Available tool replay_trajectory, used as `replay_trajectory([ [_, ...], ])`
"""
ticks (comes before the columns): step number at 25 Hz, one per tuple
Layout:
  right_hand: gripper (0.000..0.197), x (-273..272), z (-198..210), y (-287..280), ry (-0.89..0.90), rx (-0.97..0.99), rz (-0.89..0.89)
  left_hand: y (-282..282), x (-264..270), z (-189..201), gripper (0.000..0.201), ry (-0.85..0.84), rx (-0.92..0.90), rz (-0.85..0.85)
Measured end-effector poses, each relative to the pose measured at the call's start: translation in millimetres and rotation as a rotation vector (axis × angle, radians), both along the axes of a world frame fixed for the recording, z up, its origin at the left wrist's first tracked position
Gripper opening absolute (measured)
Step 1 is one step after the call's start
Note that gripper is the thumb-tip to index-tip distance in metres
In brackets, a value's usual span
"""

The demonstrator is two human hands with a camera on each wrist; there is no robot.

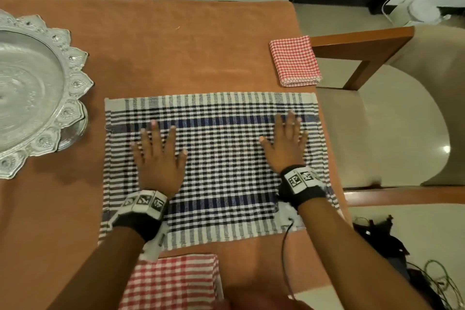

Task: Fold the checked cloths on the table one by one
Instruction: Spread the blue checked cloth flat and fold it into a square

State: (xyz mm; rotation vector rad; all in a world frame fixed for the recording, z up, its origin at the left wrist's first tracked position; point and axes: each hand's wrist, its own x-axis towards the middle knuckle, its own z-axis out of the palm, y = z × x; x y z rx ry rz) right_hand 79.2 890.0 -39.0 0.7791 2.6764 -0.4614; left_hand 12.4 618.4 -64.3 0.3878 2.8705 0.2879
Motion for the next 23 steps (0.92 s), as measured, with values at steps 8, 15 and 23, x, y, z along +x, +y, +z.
replay_trajectory([
  [8, 0.068, 41, -28, -90, -0.140, -0.123, 0.444, -9, 70, -19, 0.078, -0.273, -0.102, -0.234],
  [15, 0.094, 111, -27, 43, -0.152, 0.013, -0.024, -85, 34, -12, 0.073, -0.350, -0.088, 0.102],
  [23, 0.081, 105, -15, 42, -0.088, -0.069, -0.158, -71, 38, -5, 0.067, -0.248, -0.061, 0.116],
])
